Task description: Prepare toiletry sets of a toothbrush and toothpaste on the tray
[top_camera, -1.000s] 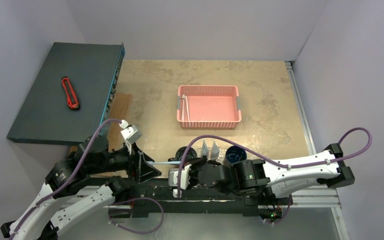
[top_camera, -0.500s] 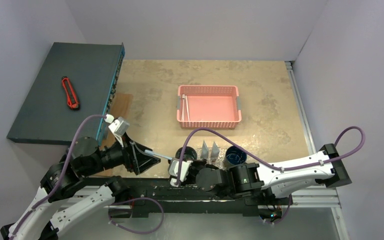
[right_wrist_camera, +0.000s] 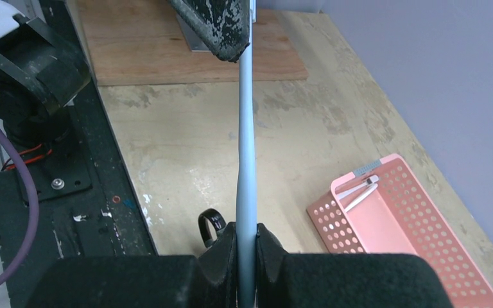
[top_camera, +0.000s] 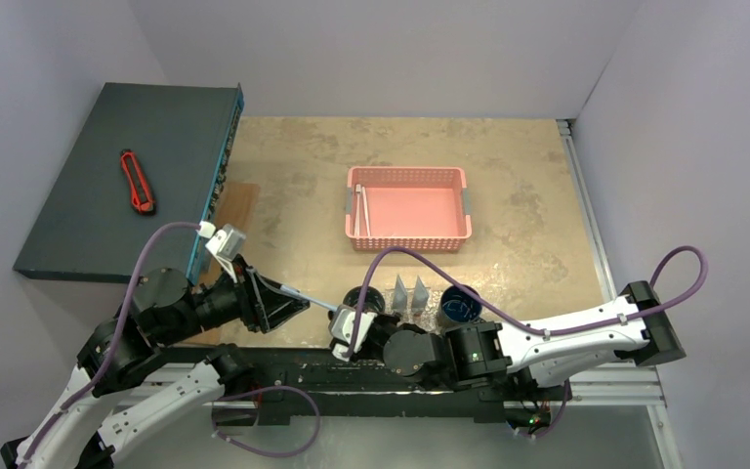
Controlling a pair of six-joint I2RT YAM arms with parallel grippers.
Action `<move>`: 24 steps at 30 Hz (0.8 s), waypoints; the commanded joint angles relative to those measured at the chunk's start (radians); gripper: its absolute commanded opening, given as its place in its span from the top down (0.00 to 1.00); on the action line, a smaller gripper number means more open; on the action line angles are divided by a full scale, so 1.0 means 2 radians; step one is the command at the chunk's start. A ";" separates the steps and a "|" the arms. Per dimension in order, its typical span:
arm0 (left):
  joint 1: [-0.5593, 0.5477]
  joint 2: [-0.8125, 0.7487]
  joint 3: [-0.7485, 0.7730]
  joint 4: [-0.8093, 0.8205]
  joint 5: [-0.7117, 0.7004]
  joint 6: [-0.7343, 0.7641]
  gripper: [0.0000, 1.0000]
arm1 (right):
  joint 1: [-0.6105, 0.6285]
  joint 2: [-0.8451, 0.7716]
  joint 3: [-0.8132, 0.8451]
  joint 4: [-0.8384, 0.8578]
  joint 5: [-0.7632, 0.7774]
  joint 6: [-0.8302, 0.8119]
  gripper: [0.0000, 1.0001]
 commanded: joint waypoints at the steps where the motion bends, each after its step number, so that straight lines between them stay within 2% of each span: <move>1: -0.001 0.003 0.017 0.023 -0.005 -0.012 0.56 | 0.004 -0.002 -0.004 0.032 0.017 0.009 1.00; 24: -0.001 0.012 0.026 0.015 0.002 -0.010 0.69 | 0.011 -0.024 -0.027 0.041 0.032 0.016 1.00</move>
